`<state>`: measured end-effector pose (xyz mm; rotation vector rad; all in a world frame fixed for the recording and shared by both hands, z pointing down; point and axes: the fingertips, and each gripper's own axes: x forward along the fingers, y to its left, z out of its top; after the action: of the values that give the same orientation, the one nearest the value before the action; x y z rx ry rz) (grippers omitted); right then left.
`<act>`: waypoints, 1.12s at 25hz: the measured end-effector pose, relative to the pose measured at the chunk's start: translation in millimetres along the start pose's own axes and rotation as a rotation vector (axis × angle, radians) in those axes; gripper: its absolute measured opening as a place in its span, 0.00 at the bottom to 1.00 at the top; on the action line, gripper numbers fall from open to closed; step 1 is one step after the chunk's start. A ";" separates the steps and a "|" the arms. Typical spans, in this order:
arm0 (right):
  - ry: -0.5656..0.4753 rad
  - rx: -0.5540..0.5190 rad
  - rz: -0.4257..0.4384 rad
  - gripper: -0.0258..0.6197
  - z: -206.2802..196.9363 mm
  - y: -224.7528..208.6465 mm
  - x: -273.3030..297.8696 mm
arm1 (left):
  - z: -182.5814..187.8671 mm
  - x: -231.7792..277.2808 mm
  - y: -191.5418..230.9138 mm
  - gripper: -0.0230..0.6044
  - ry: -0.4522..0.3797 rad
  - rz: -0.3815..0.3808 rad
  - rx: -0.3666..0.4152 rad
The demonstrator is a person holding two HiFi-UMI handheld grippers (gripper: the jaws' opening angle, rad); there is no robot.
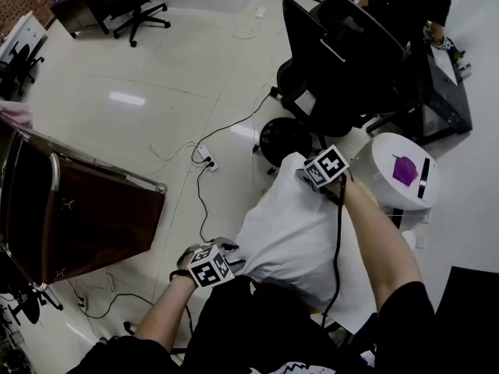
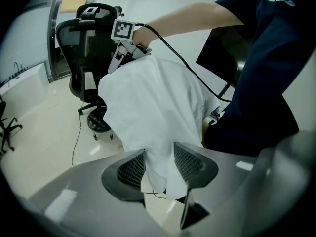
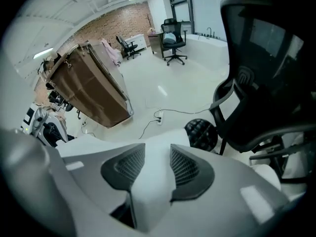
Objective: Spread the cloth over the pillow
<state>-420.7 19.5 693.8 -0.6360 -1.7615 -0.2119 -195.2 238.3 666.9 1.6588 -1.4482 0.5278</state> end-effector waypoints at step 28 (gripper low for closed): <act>-0.054 -0.084 -0.157 0.06 37.4 -12.9 -30.5 | 0.3 -60.7 71.3 0.03 -0.035 0.302 0.073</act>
<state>-454.0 16.6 656.6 -0.5684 -1.8635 -0.3819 -277.4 276.0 642.6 1.5183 -1.7365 0.7287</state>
